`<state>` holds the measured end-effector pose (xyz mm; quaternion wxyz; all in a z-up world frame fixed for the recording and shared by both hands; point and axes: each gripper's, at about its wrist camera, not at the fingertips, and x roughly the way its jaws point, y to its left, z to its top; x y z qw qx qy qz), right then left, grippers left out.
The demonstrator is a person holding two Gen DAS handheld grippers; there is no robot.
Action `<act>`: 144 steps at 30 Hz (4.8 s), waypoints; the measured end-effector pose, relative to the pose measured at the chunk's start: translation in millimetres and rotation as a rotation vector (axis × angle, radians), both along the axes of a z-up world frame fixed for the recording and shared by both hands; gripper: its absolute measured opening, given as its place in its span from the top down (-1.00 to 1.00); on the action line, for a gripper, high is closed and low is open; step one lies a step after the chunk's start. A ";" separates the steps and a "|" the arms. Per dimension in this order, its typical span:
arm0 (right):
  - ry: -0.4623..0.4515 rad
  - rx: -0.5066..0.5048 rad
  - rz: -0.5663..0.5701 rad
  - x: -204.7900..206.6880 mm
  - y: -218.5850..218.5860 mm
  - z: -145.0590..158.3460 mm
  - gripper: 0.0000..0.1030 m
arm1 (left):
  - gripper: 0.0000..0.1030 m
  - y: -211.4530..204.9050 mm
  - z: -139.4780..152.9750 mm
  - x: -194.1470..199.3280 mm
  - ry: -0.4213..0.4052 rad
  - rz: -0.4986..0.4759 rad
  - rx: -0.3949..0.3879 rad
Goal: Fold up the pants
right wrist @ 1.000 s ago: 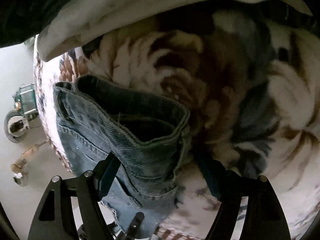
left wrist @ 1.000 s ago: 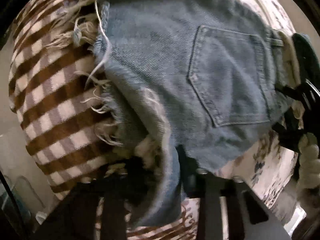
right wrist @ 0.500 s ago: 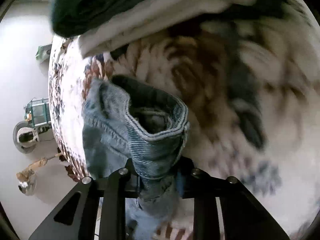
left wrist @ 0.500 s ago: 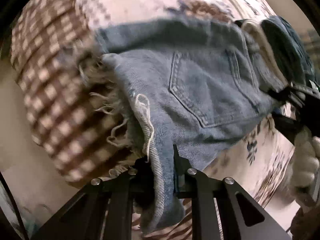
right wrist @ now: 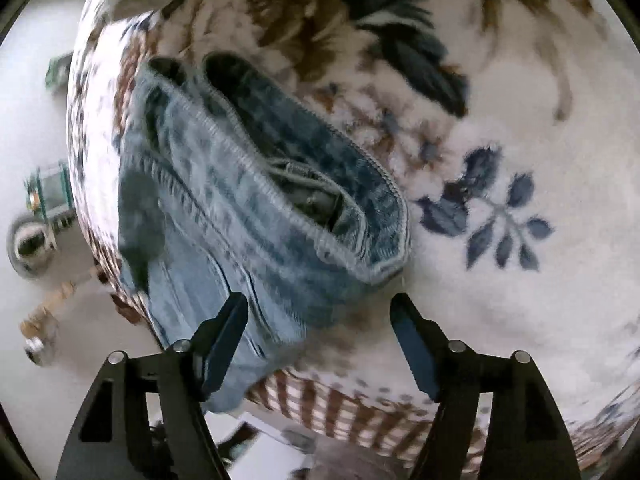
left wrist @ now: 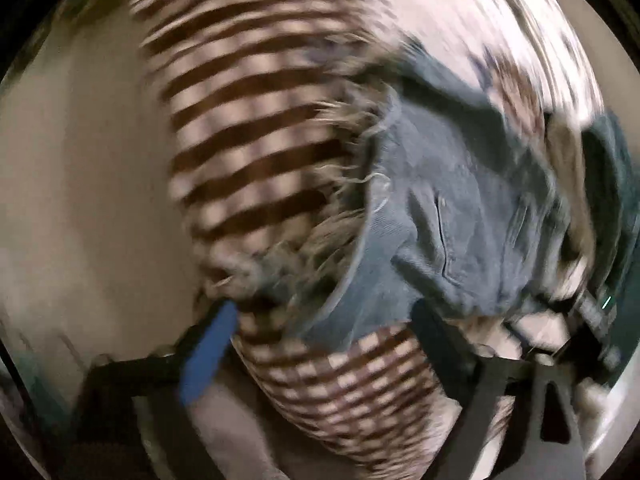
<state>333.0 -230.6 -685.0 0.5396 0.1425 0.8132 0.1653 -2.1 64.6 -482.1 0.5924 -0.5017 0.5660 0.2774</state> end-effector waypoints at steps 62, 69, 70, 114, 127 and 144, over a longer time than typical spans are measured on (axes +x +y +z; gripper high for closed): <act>-0.663 0.262 -0.618 271.2 -53.8 360.4 0.48 | 0.53 38.5 239.7 516.8 -0.646 -0.453 0.096; -0.507 0.171 -0.721 263.1 -109.2 202.6 0.49 | 0.53 -7.6 91.2 560.5 -0.515 -0.599 0.039; -0.474 0.157 -0.731 257.5 -112.5 180.4 0.49 | 0.53 -12.8 80.6 560.1 -0.495 -0.606 0.038; -0.957 -0.606 -0.364 -65.4 17.0 557.8 -0.79 | -0.86 -73.5 387.5 279.2 -0.573 -1.054 0.765; -1.095 -0.533 -0.329 -224.3 33.6 687.0 -0.79 | -0.86 -67.4 475.3 152.9 -0.671 -1.004 0.799; -1.187 -0.495 -0.345 -330.4 41.1 755.8 -0.79 | -0.86 -66.6 514.0 73.7 -0.725 -0.976 0.849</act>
